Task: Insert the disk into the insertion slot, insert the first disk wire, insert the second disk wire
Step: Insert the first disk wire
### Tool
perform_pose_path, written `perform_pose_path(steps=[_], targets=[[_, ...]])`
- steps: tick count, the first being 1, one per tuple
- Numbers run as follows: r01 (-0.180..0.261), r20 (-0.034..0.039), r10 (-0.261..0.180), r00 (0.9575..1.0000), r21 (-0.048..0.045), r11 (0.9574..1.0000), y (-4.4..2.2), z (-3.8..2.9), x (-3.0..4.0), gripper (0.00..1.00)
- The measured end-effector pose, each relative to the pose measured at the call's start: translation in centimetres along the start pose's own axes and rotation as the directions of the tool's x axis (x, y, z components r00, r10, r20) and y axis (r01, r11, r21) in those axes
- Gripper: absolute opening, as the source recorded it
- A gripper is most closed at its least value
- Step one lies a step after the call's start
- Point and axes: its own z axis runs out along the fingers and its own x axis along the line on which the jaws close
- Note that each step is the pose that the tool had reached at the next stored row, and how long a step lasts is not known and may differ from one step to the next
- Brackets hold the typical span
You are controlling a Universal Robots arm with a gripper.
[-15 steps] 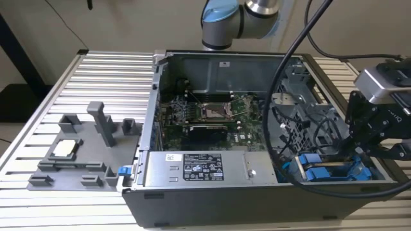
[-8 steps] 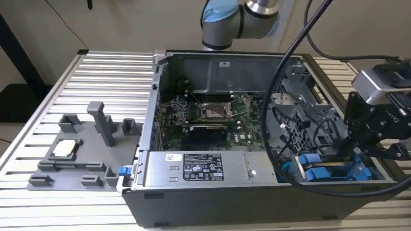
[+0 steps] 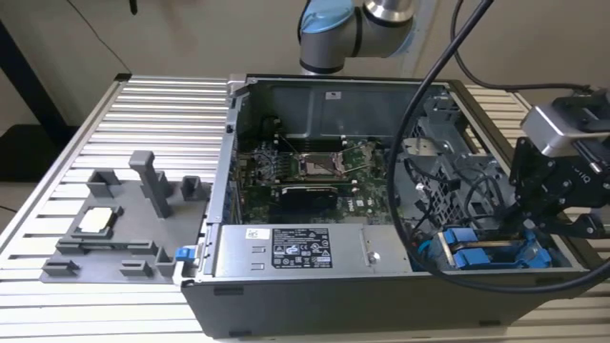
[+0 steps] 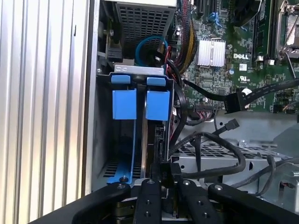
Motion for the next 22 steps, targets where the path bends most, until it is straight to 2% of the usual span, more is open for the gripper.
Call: perform_pose_path(steps=[22], targets=[[-0.037, 0.0012, 0.037, 0.9993, 0.0028, 0.9993, -0.01, 0.92, 0.23, 0.20]])
